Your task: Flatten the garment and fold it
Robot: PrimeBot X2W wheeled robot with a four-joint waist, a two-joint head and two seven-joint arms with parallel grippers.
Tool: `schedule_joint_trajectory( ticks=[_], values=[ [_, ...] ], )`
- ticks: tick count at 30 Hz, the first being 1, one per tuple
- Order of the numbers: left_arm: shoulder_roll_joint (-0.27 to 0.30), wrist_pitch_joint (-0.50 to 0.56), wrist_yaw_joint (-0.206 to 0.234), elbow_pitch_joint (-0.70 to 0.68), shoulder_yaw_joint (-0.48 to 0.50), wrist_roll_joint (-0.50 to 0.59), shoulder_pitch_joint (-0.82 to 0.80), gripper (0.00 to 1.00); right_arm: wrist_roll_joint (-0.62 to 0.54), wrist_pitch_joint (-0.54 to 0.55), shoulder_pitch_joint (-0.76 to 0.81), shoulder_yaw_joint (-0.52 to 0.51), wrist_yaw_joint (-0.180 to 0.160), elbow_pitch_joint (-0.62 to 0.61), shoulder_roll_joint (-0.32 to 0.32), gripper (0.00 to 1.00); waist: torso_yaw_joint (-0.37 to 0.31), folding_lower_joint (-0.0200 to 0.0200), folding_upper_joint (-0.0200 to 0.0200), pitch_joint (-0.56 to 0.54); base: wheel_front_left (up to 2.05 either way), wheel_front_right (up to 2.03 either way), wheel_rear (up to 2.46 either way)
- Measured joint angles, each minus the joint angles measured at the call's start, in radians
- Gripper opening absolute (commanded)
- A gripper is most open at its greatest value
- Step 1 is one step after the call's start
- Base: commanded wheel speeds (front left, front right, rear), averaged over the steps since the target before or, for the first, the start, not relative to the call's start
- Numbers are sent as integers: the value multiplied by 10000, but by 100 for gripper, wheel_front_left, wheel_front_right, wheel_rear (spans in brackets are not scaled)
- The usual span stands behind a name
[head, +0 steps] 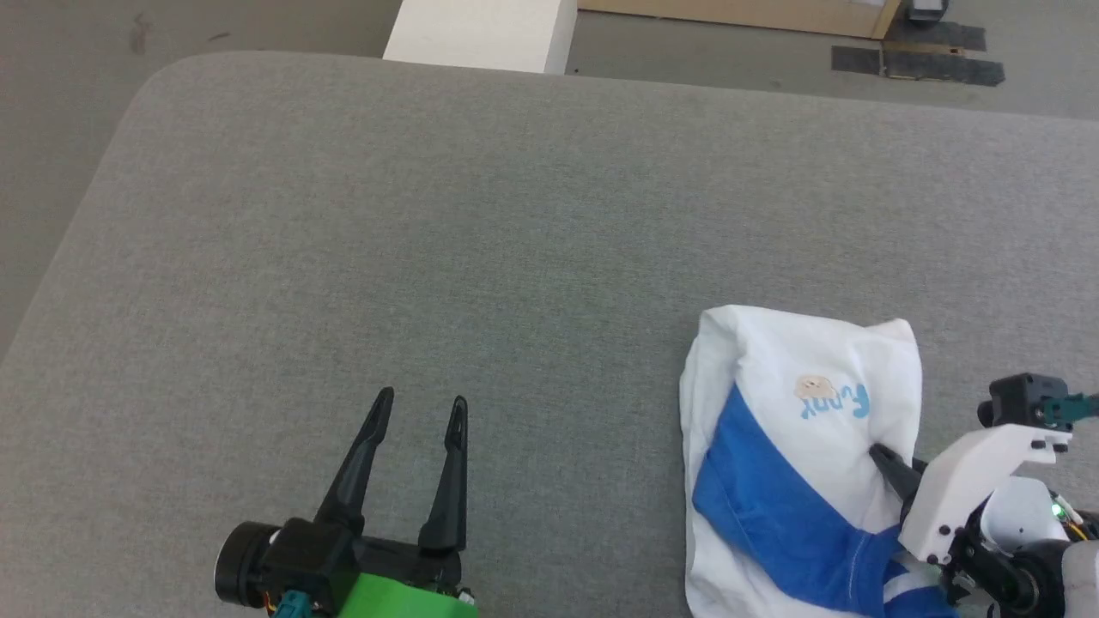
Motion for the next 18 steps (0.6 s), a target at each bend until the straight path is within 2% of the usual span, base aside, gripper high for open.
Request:
schedule_joint_trajectory(
  ticks=[4, 7, 12, 18],
  values=[
    [35, 0, 6, -27, 8, 2, 11, 100, -311, 6, -316, 67, 2, -161, -113, 0, -326, 0, 0, -131, 0, 0, 0],
    [105, 0, 2, -115, -12, 13, 8, 100, -846, 65, -655, 466, 4, -393, -1028, 0, -662, 0, 0, -216, 0, 0, 0],
    [253, 82, -50, -265, -44, 88, -156, 100, -986, 205, -1627, 1053, 0, -571, -2518, 0, -1390, 0, 0, -165, 0, 0, 0],
    [360, 299, -146, -502, -178, 207, -772, 100, -1152, 238, -2873, 1887, 2, -159, -4456, 0, -2127, 0, 0, 303, 0, 0, 0]
  ],
)
